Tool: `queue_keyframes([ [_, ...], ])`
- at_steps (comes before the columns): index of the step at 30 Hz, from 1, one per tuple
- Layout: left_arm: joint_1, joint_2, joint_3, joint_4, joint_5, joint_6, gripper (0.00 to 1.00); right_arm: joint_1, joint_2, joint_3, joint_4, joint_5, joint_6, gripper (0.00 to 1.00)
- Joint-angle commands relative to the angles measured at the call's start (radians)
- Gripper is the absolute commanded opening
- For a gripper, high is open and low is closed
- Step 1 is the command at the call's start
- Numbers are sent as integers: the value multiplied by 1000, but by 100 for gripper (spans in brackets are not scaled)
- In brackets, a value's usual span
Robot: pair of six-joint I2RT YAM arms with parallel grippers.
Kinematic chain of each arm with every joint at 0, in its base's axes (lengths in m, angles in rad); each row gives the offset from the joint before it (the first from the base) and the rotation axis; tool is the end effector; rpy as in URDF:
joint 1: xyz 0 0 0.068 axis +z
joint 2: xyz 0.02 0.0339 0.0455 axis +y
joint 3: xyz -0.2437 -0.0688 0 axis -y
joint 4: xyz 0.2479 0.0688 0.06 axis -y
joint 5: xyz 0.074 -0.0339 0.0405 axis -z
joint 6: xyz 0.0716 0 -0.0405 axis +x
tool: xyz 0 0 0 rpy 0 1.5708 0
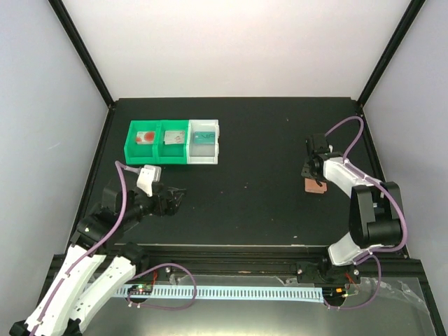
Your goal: Take the credit cards out of the card holder
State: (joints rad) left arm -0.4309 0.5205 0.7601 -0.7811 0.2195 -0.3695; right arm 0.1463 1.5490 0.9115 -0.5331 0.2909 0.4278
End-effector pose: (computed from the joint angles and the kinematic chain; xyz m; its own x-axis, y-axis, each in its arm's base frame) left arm 0.1375 -0.0803 0.2777 -0.6452 -0.0914 -0.7586 0.3691 0.8320 -0.4141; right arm 0.3049 0.0242 0.1265 -0.8411 0.2778 -0.4641 0.3515 0.9329 -0.0787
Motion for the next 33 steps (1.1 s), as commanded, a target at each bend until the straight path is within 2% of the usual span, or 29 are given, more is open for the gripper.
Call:
queue_keyframes([
  [1,9,-27,1,28,-25,15,99,-24,44,43,28,-18,-35,42],
  [8,8,-31,0,28,-32,14,99,-27,126,78,-8,12,-45,42],
  [16,9,-24,1,24,-63,6,99,-27,171,87,-27,-42,-75,44],
  [21,10,-39,0,21,-85,-1,99,-13,166,76,-33,-120,-78,44],
  [26,9,-47,-1,24,-108,-6,99,10,150,52,-12,-261,-58,43],
  [33,9,-43,1,22,-120,-10,99,113,108,12,-23,-334,-34,42],
])
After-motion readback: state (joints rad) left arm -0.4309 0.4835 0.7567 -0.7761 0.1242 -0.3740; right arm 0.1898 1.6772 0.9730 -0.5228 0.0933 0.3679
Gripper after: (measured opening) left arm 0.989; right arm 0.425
